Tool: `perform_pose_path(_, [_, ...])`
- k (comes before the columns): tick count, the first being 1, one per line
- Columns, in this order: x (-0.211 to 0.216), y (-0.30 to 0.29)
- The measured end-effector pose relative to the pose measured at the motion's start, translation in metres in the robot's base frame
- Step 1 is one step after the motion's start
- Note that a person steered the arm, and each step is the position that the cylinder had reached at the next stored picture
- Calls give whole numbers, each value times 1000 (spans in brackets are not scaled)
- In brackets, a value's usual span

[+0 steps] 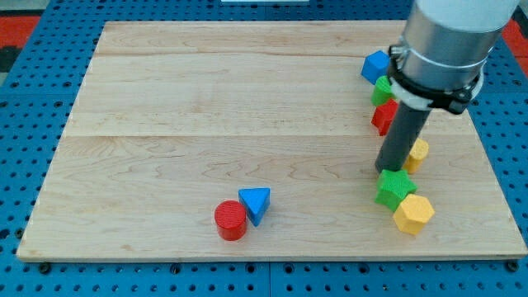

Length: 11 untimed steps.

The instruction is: Place the yellow heart diagonal to the red star

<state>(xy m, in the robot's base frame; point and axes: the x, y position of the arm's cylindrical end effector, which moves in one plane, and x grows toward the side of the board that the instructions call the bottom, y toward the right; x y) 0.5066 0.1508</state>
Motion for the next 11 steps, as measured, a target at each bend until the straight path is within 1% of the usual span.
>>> perform_pose_path(1, [-6,0])
perform_pose_path(7, [-7,15])
perform_pose_path(8, [-7,25])
perform_pose_path(9, [-7,67])
perform_pose_path(10, [-7,85])
perform_pose_path(11, [-7,85])
